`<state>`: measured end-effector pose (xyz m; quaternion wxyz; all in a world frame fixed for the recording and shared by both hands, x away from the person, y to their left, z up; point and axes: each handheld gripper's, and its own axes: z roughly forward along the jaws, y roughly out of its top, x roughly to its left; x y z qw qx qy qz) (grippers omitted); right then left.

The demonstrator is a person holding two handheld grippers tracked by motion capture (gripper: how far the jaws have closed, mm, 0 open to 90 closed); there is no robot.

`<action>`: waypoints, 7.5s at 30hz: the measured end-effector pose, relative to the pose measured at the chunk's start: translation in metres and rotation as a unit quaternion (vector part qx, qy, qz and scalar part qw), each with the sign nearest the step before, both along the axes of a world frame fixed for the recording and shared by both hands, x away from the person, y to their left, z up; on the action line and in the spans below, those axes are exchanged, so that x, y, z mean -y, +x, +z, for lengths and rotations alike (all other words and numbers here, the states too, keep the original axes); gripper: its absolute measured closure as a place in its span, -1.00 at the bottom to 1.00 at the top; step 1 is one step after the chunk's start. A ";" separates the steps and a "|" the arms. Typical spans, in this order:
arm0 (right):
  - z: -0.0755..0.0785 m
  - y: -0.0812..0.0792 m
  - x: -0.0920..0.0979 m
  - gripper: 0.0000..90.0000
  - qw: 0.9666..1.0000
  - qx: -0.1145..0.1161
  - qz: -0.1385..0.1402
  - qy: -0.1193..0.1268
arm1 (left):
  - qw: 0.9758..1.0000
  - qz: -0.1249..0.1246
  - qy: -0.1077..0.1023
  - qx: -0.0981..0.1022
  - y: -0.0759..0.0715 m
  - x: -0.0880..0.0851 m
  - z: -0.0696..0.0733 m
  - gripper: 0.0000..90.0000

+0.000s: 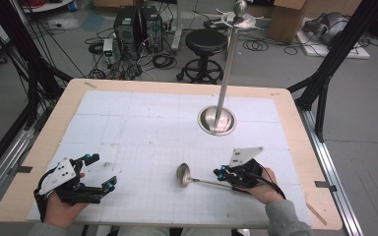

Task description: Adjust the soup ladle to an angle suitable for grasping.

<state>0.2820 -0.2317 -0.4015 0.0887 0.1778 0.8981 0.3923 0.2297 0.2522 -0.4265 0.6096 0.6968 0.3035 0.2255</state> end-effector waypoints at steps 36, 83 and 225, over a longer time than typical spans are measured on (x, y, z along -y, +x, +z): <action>-0.042 -0.067 0.115 1.00 0.989 -0.063 -0.128 0.038 | 1.000 0.005 0.002 0.003 -0.001 -0.001 0.002 -0.94; -0.048 0.013 0.088 1.00 0.981 -0.018 -0.191 0.030 | 1.000 0.020 0.012 0.000 -0.008 -0.007 -0.001 -0.94; -0.042 -0.034 0.085 1.00 0.992 -0.123 -0.006 0.029 | 1.000 0.002 0.007 0.001 -0.007 0.001 0.001 -0.94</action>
